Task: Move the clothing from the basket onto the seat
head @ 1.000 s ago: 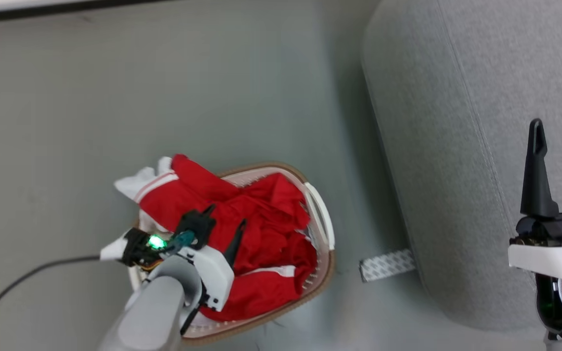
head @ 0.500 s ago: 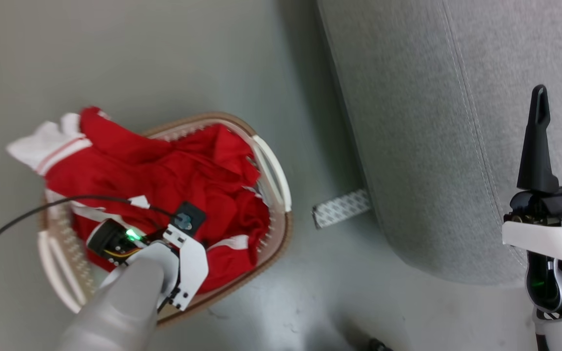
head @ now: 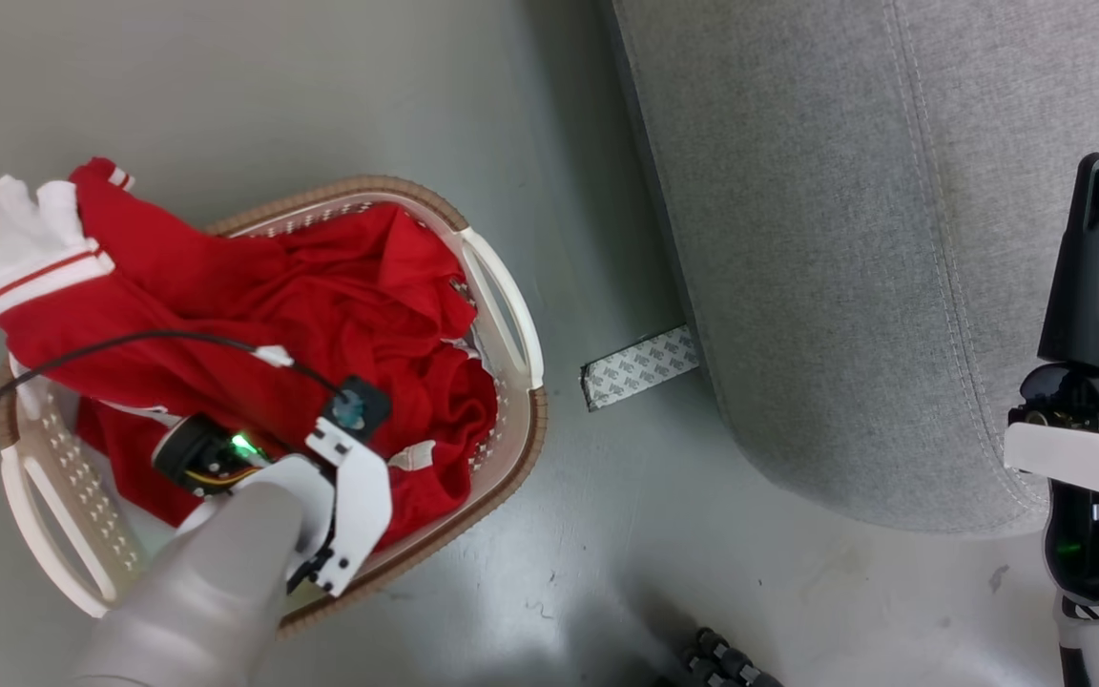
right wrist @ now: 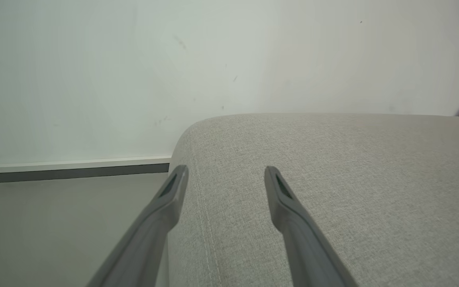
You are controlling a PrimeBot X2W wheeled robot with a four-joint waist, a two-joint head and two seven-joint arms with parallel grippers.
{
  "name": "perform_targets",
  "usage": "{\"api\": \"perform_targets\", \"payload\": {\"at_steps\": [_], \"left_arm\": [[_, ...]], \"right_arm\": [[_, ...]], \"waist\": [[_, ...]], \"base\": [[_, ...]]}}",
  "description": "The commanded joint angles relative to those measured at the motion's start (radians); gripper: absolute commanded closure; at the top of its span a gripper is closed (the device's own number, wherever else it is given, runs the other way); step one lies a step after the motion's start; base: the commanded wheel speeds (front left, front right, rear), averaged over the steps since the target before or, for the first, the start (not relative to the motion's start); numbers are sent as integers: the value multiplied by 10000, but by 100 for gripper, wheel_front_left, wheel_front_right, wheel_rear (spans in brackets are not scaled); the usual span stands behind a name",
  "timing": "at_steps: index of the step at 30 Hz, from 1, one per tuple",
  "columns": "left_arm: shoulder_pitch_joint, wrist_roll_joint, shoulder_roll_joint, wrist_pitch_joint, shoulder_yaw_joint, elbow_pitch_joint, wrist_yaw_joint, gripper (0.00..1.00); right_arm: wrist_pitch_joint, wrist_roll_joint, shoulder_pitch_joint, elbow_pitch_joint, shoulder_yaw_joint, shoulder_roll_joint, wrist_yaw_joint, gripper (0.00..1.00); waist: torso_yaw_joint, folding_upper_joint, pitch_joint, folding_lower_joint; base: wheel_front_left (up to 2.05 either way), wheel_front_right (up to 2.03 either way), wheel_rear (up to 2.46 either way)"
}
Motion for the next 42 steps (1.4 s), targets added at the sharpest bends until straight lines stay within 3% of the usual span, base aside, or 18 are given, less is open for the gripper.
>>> {"api": "perform_targets", "payload": {"at_steps": [1, 5, 15, 21, 26, 31, 42], "left_arm": [[61, -244, 242, -14, -142, -32, 20, 100], [150, -958, 520, -630, -409, -443, 22, 100], [961, -2122, -200, -2952, -685, -1109, 13, 100], [1486, -2536, -539, -3959, -735, -1553, 13, 100], [1855, -2736, -500, -4229, -517, -2421, 63, 100], [2366, -2960, -295, -4259, 186, -4292, 380, 100], [2564, -2997, -4, -3996, 674, -7752, 894, 100]], "right_arm": [[6, 134, -37, 52, -16, 29, -21, 0], [6, 98, -319, 170, -45, 22, -21, 0], [6, -983, 319, 265, -303, 12, -21, 0], [7, -1207, 1008, 477, -413, -341, -21, 0], [7, -1206, 1601, 656, -299, -566, -21, 0], [8, -1110, 2353, 879, 119, -718, -21, 0], [8, -894, 3305, 1164, 672, -788, -21, 0]], "waist": [[-31, 0, -66, -1], [-49, 0, -558, -1], [1240, 0, -3422, -1], [2034, 0, -5223, -1], [2541, 0, -6513, -1], [3008, 0, -7678, -1], [3900, 0, -8550, -1]], "base": [[0, 0, 0], [0, 0, 0], [0, 0, 0], [0, 0, 0], [0, 0, 0], [0, 0, 0], [0, 0, 0]]}}
